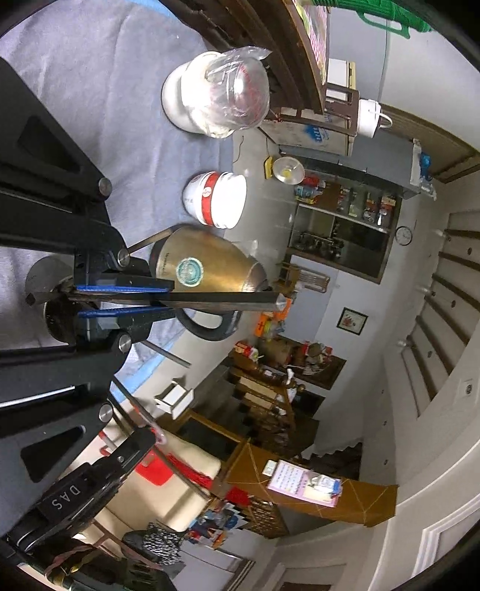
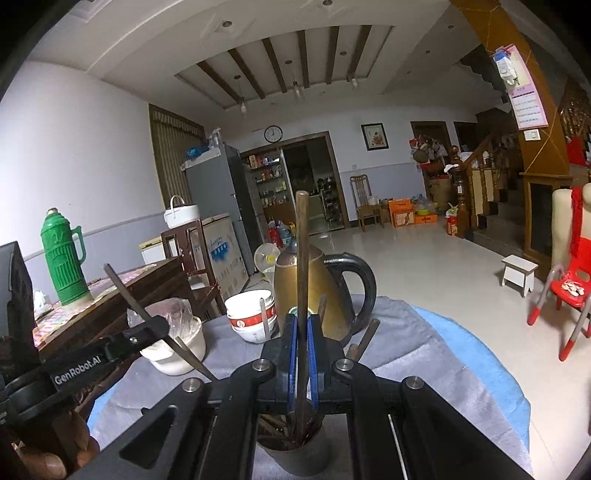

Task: Organize utensils
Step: 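Lower the chopsticks into the grey cup and open both tools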

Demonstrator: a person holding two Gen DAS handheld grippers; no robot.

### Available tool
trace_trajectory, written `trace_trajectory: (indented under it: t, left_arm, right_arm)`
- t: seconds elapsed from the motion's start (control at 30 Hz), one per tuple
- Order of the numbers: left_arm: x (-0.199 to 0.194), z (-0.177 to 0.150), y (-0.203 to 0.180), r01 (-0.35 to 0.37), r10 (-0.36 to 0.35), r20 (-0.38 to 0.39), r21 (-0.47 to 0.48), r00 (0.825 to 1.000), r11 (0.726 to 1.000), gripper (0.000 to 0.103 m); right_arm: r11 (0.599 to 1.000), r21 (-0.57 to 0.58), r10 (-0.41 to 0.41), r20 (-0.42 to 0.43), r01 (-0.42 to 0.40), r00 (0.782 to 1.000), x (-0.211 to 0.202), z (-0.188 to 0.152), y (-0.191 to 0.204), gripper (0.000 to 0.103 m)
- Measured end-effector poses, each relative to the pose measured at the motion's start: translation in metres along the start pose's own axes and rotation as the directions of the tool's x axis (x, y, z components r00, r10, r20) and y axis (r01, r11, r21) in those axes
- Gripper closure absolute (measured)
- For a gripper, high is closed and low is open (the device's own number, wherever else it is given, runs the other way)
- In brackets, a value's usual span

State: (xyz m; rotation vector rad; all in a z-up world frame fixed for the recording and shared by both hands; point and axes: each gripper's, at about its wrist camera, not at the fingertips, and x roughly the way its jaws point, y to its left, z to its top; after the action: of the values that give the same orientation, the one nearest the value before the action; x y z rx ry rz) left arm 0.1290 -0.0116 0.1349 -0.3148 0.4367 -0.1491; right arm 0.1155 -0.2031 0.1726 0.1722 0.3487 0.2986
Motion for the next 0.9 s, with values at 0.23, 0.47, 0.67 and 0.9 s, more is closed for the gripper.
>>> trace_trajectory:
  t: [0.23,0.47,0.67,0.9]
  left_arm:
    - [0.011,-0.005,-0.005,0.018,-0.018,-0.041,0.017,0.999,1.000,0.096]
    - [0.013,-0.001,-0.007,0.020,-0.018,-0.049,0.029,0.999,0.999,0.096]
    - [0.011,0.002,-0.008,0.016,-0.014,-0.039,0.034,0.999,0.999,0.096]
    - [0.017,0.000,-0.012,0.002,0.001,-0.069,0.053,0.998,0.999,0.096]
  right_arm:
    - [1.000,-0.014,0.003,-0.033,-0.003,0.999,0.009,-0.007,-0.001,0.097]
    - [1.000,-0.025,0.001,-0.062,-0.003,0.998,0.017,-0.016,0.001,0.097]
    - [0.999,-0.035,0.001,-0.066,-0.004,0.998,0.018,-0.018,0.004,0.097]
    - [0.999,-0.047,-0.001,-0.076,-0.003,0.997,0.021,-0.021,0.006,0.097]
